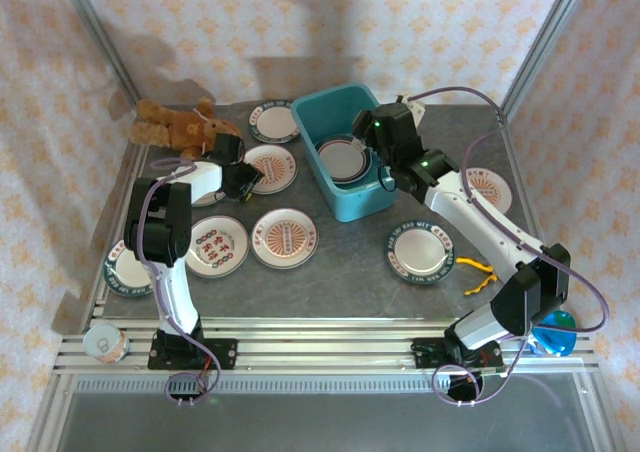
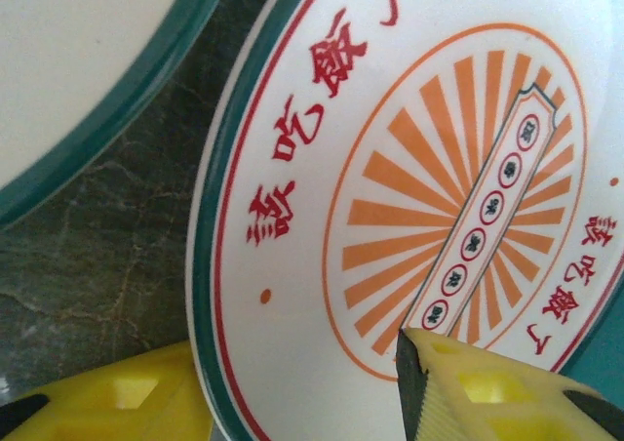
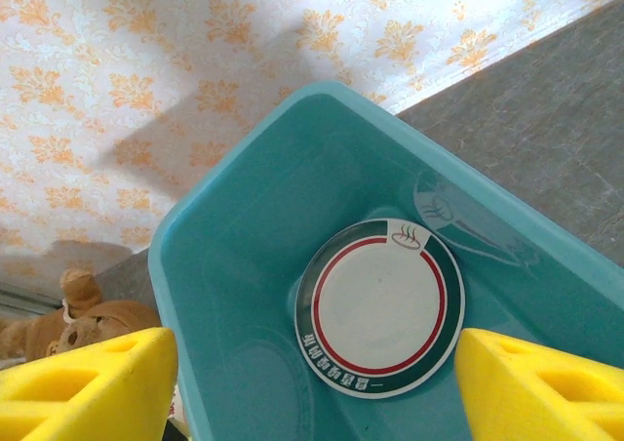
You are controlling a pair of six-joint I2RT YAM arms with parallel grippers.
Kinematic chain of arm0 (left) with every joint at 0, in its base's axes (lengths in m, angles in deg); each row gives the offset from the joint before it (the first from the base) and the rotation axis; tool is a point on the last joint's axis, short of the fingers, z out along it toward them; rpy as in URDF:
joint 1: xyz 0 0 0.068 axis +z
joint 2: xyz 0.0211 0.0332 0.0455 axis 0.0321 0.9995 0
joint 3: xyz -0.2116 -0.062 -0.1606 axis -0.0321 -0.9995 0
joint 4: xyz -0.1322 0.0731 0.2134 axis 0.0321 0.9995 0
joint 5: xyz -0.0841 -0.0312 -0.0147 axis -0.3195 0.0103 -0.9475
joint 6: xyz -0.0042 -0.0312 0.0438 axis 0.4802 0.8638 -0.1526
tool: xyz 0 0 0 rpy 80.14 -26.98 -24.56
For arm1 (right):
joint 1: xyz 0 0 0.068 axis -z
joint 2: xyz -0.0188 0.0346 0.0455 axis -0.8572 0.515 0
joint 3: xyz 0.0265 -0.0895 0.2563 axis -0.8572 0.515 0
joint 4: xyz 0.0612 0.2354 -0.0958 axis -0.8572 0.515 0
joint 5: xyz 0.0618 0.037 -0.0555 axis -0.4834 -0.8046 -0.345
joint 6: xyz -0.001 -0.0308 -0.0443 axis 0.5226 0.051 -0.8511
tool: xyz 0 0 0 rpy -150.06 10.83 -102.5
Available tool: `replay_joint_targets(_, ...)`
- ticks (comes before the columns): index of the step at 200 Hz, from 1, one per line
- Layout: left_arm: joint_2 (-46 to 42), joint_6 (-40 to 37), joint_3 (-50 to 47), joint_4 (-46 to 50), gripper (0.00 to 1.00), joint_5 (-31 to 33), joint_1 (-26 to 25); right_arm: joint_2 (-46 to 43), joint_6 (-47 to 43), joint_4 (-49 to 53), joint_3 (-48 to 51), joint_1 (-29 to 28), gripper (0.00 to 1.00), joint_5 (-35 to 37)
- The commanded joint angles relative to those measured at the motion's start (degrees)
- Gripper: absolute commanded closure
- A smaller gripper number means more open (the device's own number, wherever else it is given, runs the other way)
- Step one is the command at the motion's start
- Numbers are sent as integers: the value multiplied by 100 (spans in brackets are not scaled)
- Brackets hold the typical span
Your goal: Place the plates into the plastic bin on the countertop
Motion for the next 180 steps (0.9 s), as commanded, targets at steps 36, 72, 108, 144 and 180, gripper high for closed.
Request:
replay_joint_targets(36, 16, -102, -159, -197, 66, 13, 17, -112, 71, 188, 92, -3, 24, 256)
replay_joint_targets(72, -78, -117, -234, -197, 79, -10, 25, -94, 95, 174, 107, 4, 24, 254)
replay_joint_targets(108, -358, -128, -372, -223, 86, 56, 27, -90, 72, 126, 120, 4, 24, 258)
replay_joint_targets(144, -714, -204, -455, -329, 92, -11, 27, -55, 62, 107, 91, 21, 25, 216)
replay_joint_targets(180, -1079, -486, -455, -209, 100, 40, 25, -24, 72, 120, 55, 26, 26, 207)
